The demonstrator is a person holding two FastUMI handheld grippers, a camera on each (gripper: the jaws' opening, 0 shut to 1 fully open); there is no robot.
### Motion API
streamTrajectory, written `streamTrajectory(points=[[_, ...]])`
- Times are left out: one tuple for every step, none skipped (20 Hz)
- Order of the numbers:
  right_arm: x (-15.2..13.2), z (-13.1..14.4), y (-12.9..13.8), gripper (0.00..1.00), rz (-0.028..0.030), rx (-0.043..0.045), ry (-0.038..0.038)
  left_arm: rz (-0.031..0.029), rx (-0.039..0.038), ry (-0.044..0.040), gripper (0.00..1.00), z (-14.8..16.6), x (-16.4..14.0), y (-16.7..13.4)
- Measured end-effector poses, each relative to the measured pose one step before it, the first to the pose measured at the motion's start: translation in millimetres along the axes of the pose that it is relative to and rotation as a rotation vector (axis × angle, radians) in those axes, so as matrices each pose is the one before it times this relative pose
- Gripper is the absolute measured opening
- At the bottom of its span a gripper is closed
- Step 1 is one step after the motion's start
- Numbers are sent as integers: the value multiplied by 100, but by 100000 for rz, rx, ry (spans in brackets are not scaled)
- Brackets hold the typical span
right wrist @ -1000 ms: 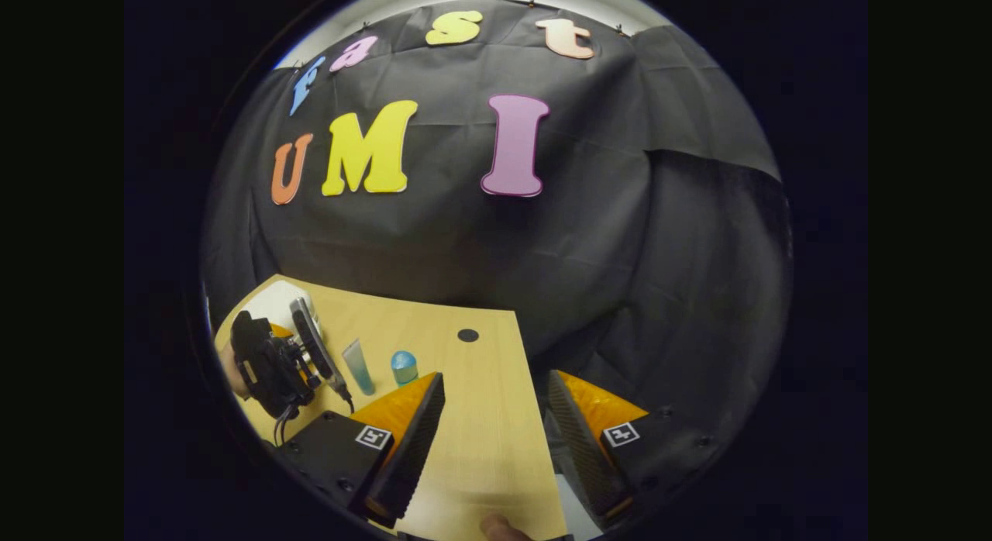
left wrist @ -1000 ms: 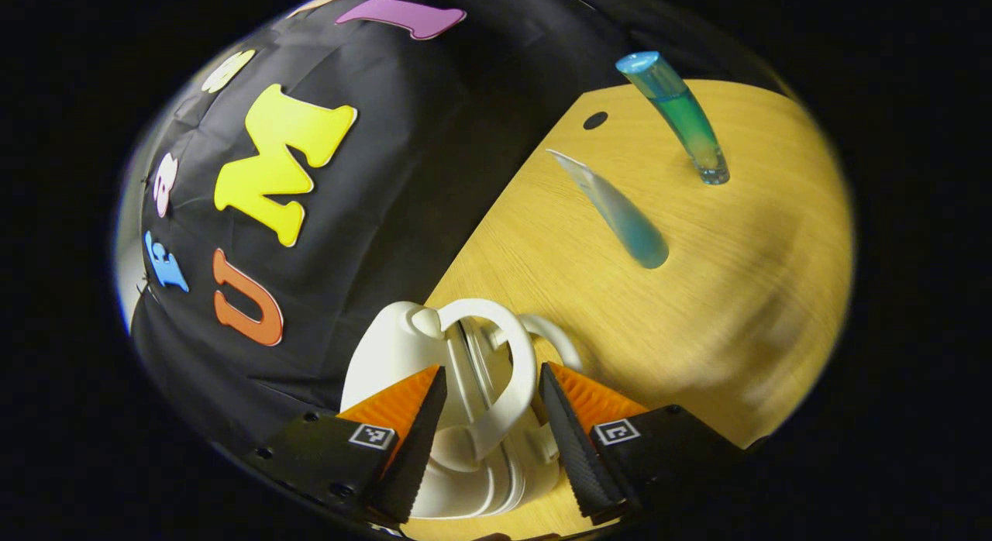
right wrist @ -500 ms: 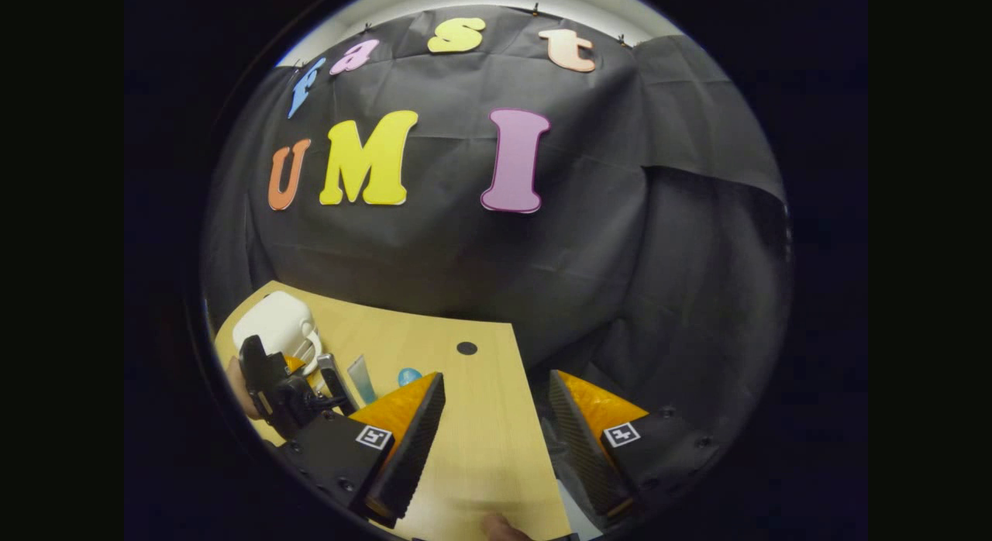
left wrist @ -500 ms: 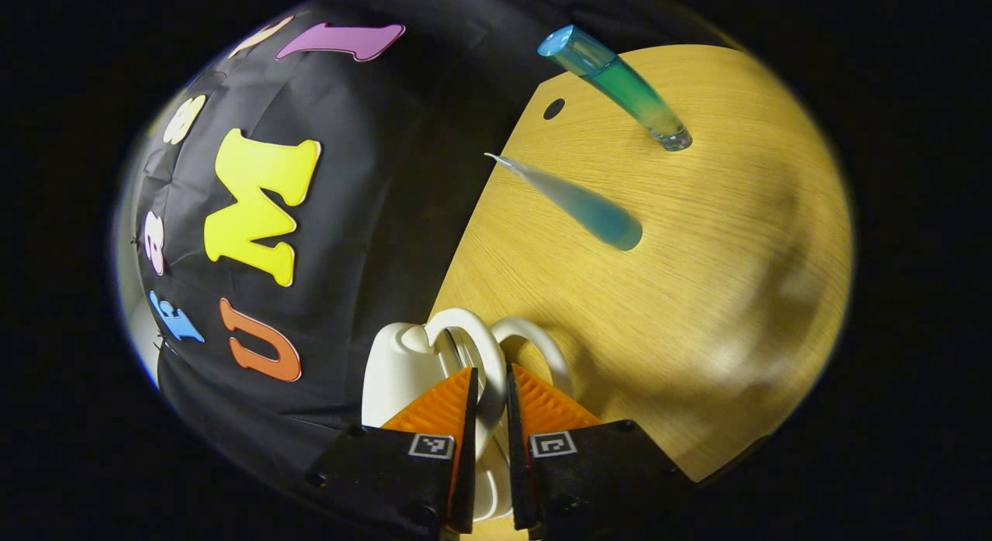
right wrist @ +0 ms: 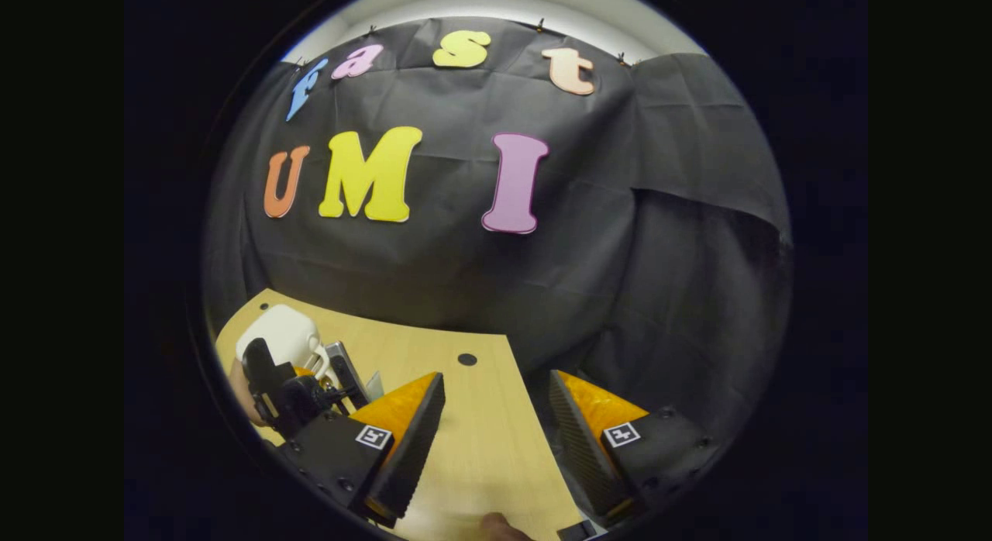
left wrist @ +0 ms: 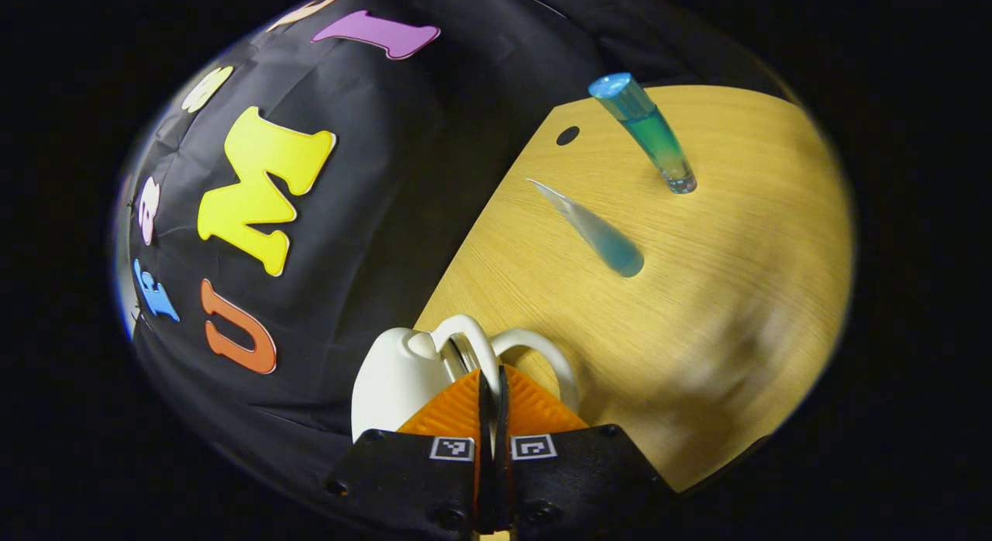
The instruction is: First open the suitcase, pack the skin care products into it, and then close the suitcase.
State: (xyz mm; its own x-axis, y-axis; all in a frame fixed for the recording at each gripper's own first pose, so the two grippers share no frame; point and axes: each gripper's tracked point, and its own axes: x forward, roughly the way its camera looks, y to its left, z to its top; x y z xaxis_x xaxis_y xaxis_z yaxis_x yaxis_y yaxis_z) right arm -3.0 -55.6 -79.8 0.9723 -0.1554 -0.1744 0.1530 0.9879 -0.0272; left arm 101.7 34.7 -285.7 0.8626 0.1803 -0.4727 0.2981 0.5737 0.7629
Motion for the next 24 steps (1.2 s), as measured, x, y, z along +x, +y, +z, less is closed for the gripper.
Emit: streamTrajectory(points=[[-280, 407, 376, 80, -327, 19, -700, -1002, -2424, -1043, 3, 143, -378, 371], [-187, 256, 288, 80, -869, -778, -654, -793, -2622, -1305, 3, 219, -431, 414], [-188, 349, 211, 79, -754, -622, -646, -558, -2350, -1065, 3, 206, -431, 494], [-264, 362, 157, 79, -727, 14, -579, 311, -917, -997, 3, 178, -261, 975], [-279, 356, 279, 79, -572, 652, -32, 911, -652, -1246, 3, 279, -492, 1225], [-171, 141, 323, 80, -183, 1234, 692, 663, -1825, -1738, 3, 221, -400, 1218], [-235, 337, 213, 80, -304, 1145, 46, 463, -1921, -1610, 3, 177, -507, 1043], [-159, 475, 213, 80, -457, 855, -612, 941, -1681, -1718, 3, 393, -529, 1193], [-204, 569, 315, 80, -463, 56, -1116, 1254, -1480, -1291, 3, 336, -444, 1390], [-108, 209, 318, 80, -339, -713, -818, 1186, -1989, -1196, 2, 113, -629, 1354], [-89, 250, 428, 80, -272, -782, -662, 783, -2319, -766, 3, 67, -497, 1353], [-11, 169, 524, 80, 98, -633, -655, 1357, -1998, -800, 3, 28, -615, 1292], [-82, 141, 444, 80, 25, -347, -174, 1346, -1675, -662, 3, -25, -505, 1445], [-21, 82, 622, 80, 200, -180, 6, 1073, -2416, -454, 3, -78, -322, 1633], [-109, 62, 717, 80, 472, 309, 312, 568, -3093, -576, 3, -164, -178, 1705], [-25, -82, 666, 80, 328, 514, 401, 703, -3193, 81, 3, -263, -63, 1727], [-163, -8, 782, 80, 399, 398, 507, 543, -2391, -231, 3, -106, -147, 1642], [-56, -77, 685, 80, 496, 80, 393, 840, -2258, -625, 3, -69, -219, 1536], [-171, 72, 819, 80, 412, -496, 157, 813, -2331, -295, 3, -252, -189, 1635], [-199, 43, 638, 80, 407, -743, -129, 614, -2960, 271, 3, -439, 336, 1500], [-50, 169, 734, 80, 364, -650, -116, 470, -3410, 106, 3, -439, 125, 1648], [93, 60, 688, 80, 281, -552, -185, 318, -3265, 710, 3, -445, 120, 1796], [26, 265, 593, 80, -299, -399, -91, 423, -2358, 213, 3, -540, 134, 1962], [45, 174, 322, 80, -265, 282, -195, 1111, -1865, 604, 3, -706, 62, 1966]])
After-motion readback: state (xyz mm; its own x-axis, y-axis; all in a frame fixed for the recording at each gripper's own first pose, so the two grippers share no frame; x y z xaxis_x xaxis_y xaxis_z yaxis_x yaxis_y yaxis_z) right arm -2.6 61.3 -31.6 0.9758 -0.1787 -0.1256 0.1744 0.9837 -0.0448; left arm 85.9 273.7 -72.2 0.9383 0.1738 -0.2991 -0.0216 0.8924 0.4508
